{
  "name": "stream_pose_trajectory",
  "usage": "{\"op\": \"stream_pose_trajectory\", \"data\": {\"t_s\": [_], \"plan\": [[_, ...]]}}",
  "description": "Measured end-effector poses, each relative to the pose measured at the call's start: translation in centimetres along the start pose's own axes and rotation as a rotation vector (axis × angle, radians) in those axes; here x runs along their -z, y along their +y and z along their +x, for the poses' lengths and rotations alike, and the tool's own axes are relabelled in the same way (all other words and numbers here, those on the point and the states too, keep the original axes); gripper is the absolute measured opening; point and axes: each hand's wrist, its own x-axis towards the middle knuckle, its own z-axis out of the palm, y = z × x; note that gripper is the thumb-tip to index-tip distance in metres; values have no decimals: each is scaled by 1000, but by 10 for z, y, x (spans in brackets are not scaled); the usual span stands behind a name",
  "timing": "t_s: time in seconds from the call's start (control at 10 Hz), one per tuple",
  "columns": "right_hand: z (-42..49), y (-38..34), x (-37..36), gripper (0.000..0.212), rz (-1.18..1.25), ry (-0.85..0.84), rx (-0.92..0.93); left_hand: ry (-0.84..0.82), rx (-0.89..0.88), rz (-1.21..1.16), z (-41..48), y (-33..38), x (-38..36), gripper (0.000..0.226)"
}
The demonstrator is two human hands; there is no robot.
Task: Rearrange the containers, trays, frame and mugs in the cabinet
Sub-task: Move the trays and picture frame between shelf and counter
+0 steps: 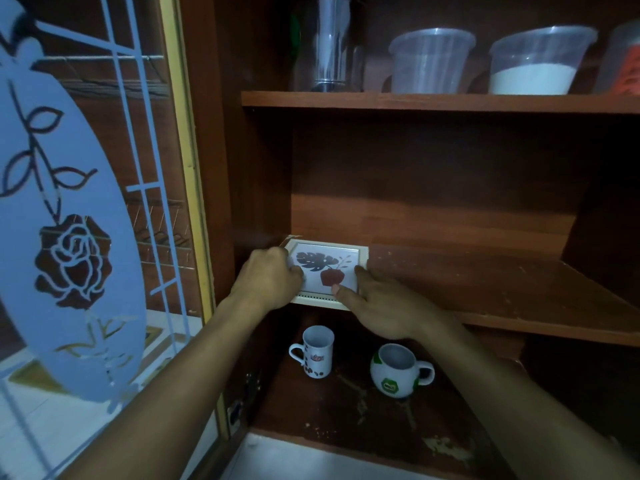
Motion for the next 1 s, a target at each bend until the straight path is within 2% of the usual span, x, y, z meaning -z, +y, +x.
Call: {"op": "stream_pose_trajectory", "data": {"t_s": [0.1,0.2,0.3,0.4,0.7,0.9,1.0], "plan": [[0,5,1,92,5,30,-54,-56,32,2,2,0,-3,41],[-5,9,5,97,-62,5,18,-81,50,1,5,-1,-5,45],[-5,8,8,94,-99,-28,108,-91,51,11,6,-2,-5,46],[-2,12,7,92,-80,27,104,-99,36,1,6,-2,-5,46],[-15,-3,15,52,111,99,76,-100,-1,-20,4,1,0,41],[-16,-9,17,49,270,143,23,-111,11,-49,2,2,2,41],[-16,-13,18,54,258,181,-19,-95,23,-78,1,4,2,41]]}}
